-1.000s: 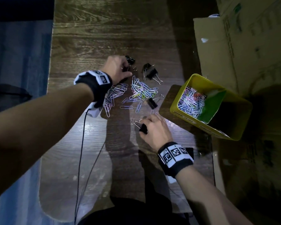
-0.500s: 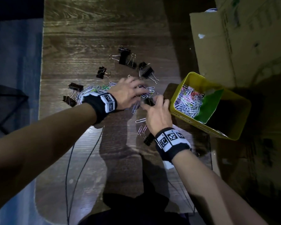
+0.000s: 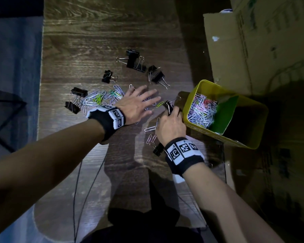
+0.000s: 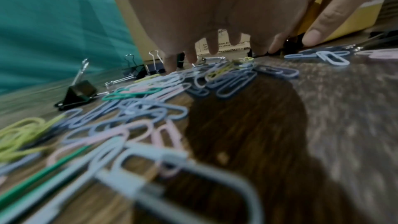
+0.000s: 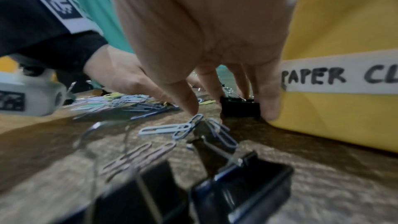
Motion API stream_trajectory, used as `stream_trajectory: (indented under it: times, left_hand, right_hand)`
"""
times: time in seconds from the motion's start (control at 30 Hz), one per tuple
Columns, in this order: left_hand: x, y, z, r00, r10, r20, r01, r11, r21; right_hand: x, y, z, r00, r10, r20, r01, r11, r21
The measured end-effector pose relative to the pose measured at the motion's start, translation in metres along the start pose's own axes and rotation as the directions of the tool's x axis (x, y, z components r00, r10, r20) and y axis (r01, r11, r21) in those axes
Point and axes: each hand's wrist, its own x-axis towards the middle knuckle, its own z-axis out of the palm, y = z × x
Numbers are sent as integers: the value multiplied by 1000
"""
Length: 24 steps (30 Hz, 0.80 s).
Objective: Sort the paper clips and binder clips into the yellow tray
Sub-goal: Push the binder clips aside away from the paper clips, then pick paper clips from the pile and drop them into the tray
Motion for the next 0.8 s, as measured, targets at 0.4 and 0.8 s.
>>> stream_trajectory:
  times: [0.4, 0.8]
  left_hand:
    - [-73, -16, 21, 955, -164, -246, 123, 978, -171]
    - [-84, -52, 41, 836, -510, -204, 438, 843, -313]
  right_hand:
    - [-4, 10, 1, 997, -74, 31, 69, 988, 138]
    - [-72, 20, 26, 965, -260, -42, 264, 953, 146]
